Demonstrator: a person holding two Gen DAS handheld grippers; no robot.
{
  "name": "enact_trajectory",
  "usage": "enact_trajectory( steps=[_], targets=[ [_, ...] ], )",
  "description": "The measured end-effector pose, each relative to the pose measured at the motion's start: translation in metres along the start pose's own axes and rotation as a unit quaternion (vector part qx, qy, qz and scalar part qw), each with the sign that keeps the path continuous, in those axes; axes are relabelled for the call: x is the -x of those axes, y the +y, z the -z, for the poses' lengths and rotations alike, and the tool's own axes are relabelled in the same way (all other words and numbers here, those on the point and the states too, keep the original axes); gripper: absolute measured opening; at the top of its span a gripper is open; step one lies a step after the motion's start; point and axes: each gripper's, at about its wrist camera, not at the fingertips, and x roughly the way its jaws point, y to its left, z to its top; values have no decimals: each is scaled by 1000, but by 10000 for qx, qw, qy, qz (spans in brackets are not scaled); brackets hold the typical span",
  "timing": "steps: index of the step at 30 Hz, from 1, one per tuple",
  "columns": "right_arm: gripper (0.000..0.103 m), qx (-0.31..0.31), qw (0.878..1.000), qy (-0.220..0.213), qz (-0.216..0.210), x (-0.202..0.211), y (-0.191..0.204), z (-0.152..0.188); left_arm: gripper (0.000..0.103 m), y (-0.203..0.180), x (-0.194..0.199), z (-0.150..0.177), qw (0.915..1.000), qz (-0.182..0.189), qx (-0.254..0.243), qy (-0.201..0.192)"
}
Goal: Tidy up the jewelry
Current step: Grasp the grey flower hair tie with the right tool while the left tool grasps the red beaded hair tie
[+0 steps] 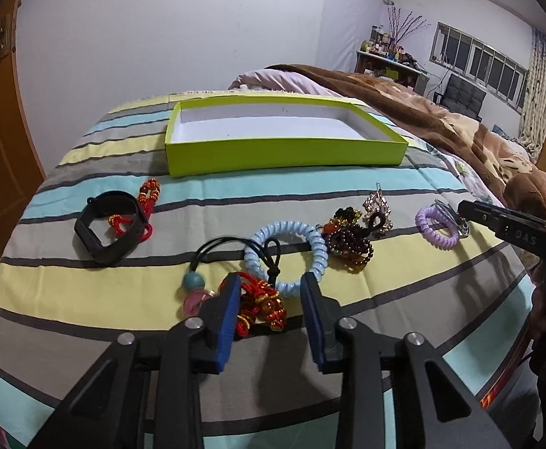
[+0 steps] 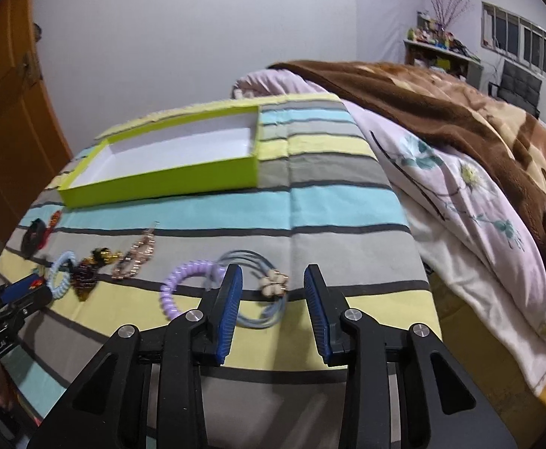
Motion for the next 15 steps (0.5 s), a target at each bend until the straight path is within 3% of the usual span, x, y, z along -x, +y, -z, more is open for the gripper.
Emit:
enact_trajectory(
  steps=[5, 15],
  targets=[
    [19, 74, 9995, 302, 51, -13, 1, 0, 19, -4, -1, 2, 9999, -75, -86, 9],
    [17, 69, 9997, 214, 60, -8, -1, 2, 15, -3, 8, 6, 9999, -14, -61, -98]
  ],
)
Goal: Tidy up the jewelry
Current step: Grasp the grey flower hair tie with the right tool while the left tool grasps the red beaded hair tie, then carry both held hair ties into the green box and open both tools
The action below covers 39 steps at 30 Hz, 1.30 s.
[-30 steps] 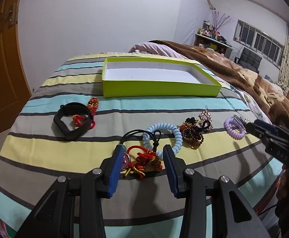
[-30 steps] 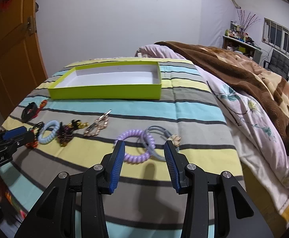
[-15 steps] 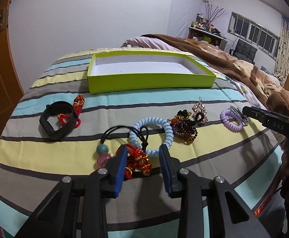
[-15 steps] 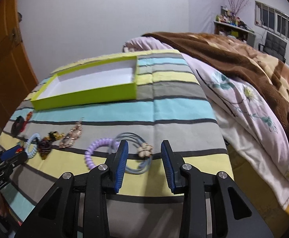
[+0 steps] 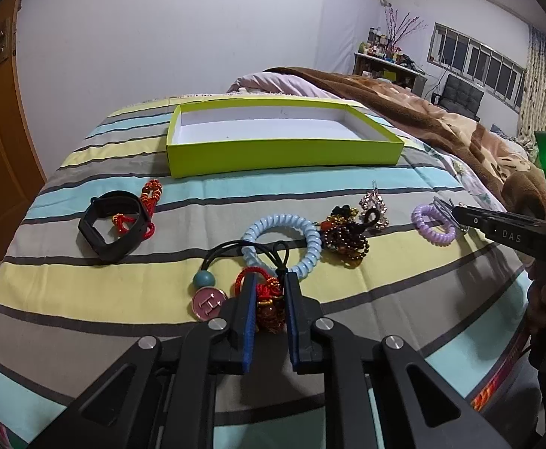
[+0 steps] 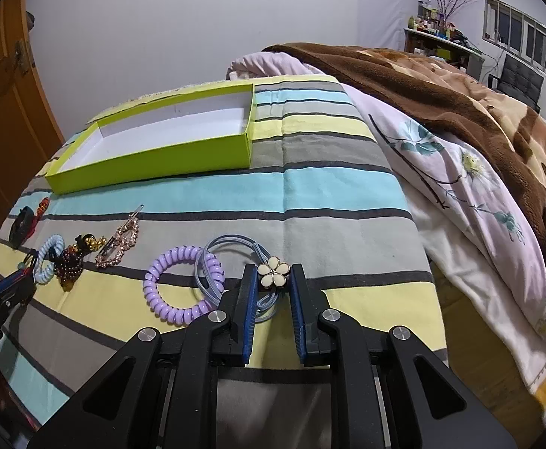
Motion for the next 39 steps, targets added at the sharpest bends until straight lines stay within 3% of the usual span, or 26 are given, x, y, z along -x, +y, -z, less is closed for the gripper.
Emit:
enact_trajectory(
  steps=[21, 30, 39],
  targets=[
    [17, -5, 9978, -594, -290, 53, 9, -8, 15, -1, 46, -19, 9982, 149, -45, -585],
    [17, 294, 9955, -754, -502, 50, 31, -33, 15, 6, 38, -50, 9978, 30, -67, -660],
    [17, 629, 9922, -795, -726, 22, 52, -73, 15, 14, 7, -104, 9974, -122, -103, -707]
  ],
)
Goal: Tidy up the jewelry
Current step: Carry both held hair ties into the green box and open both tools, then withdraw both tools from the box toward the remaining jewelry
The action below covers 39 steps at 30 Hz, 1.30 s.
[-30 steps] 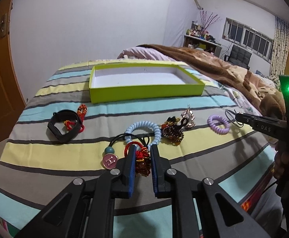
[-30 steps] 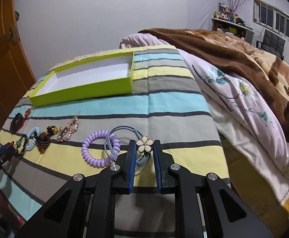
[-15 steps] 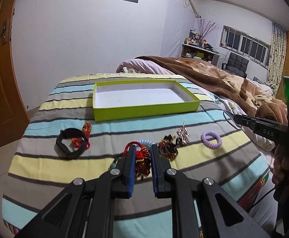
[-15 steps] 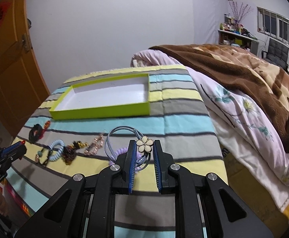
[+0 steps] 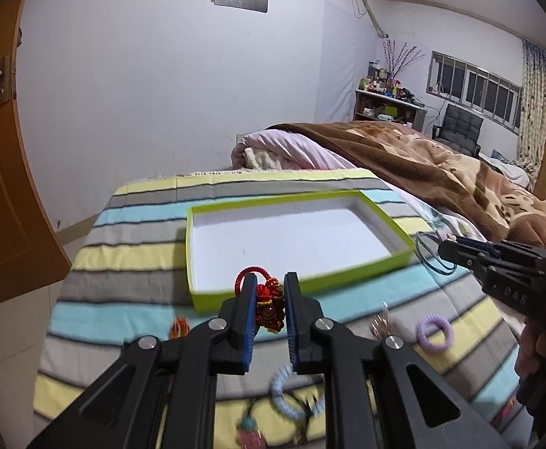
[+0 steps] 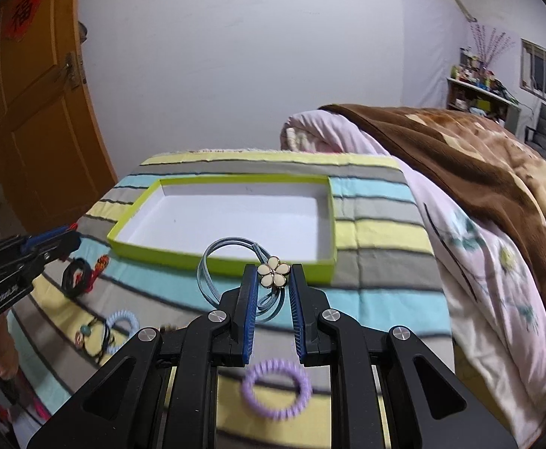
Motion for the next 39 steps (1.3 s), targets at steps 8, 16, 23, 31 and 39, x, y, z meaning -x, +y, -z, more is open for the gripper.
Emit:
enact_trajectory(
  steps=[8, 16, 23, 31, 39],
  targets=[
    [17, 63, 9999, 114, -75, -56, -6, -38, 15, 16, -63, -32, 9994, -72, 253, 240],
    [17, 52, 9985, 542, -2, -126, -18, -62, 15, 28, -120, -45, 9970, -365, 250, 633],
    [17, -31, 9956, 925, 111, -164, -26, -70, 15, 35, -152, -50, 9933, -464, 308, 1012],
    [18, -8, 9917, 1274, 193, -182, -25, -67, 16, 34, -173, -45, 9900, -395, 326, 1316],
    [38, -113, 9938, 1100, 81, -173, -28, -67, 38, 36, -165, -43, 9918, -207, 417, 1191]
  ],
)
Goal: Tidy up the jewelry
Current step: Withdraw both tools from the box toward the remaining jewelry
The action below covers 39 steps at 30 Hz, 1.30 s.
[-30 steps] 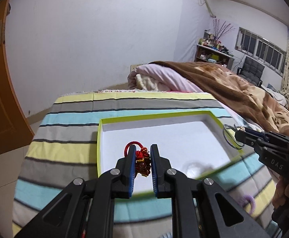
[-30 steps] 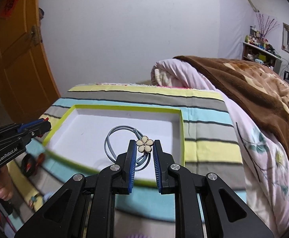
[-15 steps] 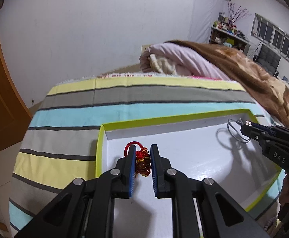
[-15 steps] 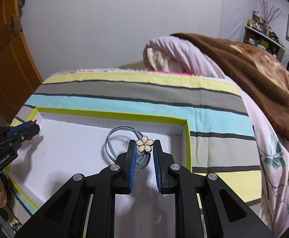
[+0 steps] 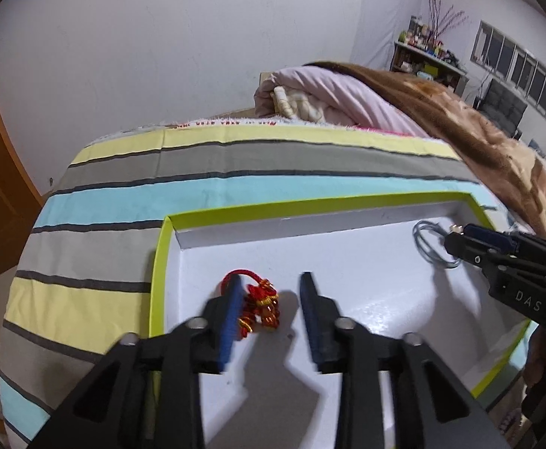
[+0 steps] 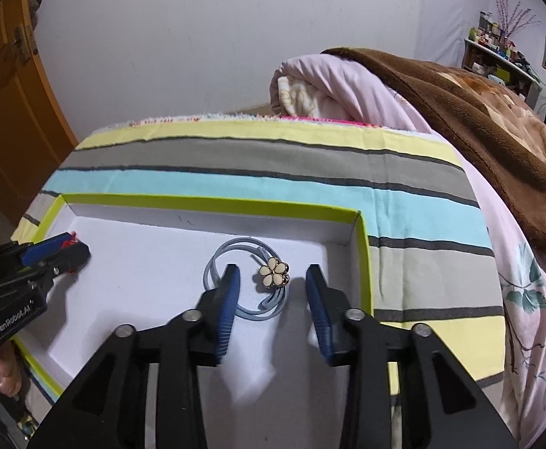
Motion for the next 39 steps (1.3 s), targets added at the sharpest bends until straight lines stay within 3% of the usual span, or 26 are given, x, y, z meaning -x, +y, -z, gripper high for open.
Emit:
enact_trajectory(
  steps=[11, 20, 25, 33, 39],
  targets=[
    [38, 3, 9982, -579, -179, 66, 11, 29, 40, 1, 65, 29, 9984, -11, 37, -556],
    [38, 219, 9915, -1235, -338, 142, 36, 89, 40, -4, 134, 80, 9940, 56, 92, -1092],
    [38, 135, 9883, -1485, -305, 175, 42, 127, 40, -9, 165, 110, 9905, -99, 58, -1369],
    [38, -236, 9872, -1556, -271, 205, 39, 183, 40, -6, 188, 159, 9901, -150, 127, -1391],
    [38, -155, 9864, -1613, -283, 216, 44, 214, 40, -2, 194, 190, 9914, -185, 236, -1278]
  ],
)
